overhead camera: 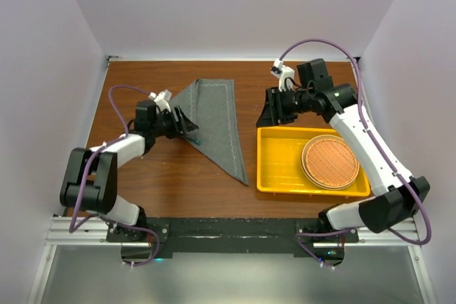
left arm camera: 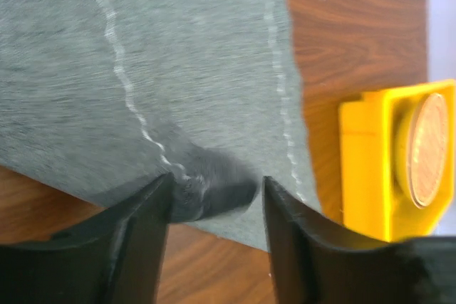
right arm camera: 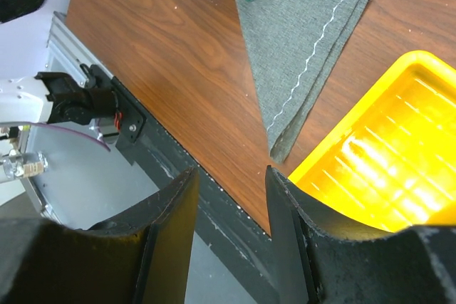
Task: Fold the napkin, place the utensils inside, and roll it up
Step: Fold the napkin
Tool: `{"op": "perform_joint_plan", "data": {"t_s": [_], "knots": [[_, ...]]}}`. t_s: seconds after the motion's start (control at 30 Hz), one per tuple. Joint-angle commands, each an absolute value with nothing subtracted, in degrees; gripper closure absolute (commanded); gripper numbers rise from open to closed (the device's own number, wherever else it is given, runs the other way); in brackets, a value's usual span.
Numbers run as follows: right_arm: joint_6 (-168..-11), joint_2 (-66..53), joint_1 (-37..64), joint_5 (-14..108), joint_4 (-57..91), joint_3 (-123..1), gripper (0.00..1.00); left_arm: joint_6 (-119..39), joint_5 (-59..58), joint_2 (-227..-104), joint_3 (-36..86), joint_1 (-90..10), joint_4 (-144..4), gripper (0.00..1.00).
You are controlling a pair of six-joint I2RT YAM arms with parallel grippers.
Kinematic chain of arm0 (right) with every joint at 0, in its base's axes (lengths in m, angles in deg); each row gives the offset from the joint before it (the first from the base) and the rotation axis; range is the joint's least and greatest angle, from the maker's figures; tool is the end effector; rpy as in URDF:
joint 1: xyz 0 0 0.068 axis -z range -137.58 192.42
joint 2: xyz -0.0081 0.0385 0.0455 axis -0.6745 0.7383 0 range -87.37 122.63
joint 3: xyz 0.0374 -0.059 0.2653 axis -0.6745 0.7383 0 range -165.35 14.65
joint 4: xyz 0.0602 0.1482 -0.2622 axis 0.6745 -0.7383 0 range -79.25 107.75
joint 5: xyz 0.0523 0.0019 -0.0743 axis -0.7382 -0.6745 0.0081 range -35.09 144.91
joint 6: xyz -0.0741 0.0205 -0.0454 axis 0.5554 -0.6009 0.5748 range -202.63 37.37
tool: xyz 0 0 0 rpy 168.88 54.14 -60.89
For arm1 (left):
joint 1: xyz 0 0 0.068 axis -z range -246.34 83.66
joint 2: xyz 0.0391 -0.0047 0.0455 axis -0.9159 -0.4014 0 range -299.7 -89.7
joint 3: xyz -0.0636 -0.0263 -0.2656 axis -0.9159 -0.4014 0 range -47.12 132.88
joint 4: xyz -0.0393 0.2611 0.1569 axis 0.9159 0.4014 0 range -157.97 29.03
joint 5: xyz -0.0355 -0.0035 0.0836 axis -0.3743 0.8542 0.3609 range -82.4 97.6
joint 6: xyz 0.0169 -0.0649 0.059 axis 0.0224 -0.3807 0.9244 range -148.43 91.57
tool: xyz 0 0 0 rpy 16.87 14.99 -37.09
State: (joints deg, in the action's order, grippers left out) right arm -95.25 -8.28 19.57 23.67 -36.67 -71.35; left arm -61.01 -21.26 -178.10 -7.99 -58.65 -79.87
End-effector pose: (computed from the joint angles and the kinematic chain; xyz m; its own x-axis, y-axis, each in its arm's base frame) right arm 0.3061 0.1738 0.3644 -0.8061 -0.1370 -0.5757 -0.4906 0.6987 0.5207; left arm 0.3553 -0.0867 0.1087 -0.7747 -0.3713 -0.5118 0.0951 0.7318 -0.6749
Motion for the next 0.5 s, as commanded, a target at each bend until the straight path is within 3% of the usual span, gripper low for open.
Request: {"op": "perform_joint_plan", "data": {"t_s": [0.0, 0.17, 0.27, 0.3, 0.47], "knots": [[-95.9, -6.7, 19.7, 22.8, -35.6, -73.4, 0.53, -63.1, -26.3, -172.1, -8.4, -60.7, -84.0, 0.32], [-96.0, -3.5, 19.6, 22.8, -35.5, -76.0, 0.53, -69.6, -32.8, -176.8, -5.0, -63.6, -92.0, 0.23], [-95.9, -1.8, 19.7, 23.0, -35.8, -78.3, 0.52, -70.0, -32.3, -181.9, 0.0, -65.3, -89.6, 0.42], [-95.8, -0.7, 19.6, 23.1, -35.8, -78.9, 0.52, -70.5, -32.8, -183.5, 2.3, -65.9, -90.8, 0.57], [-95.5, 1.7, 19.7, 22.7, -35.3, -79.4, 0.52, -76.1, -33.7, -195.1, 9.8, -67.9, -97.0, 0.72]]}}
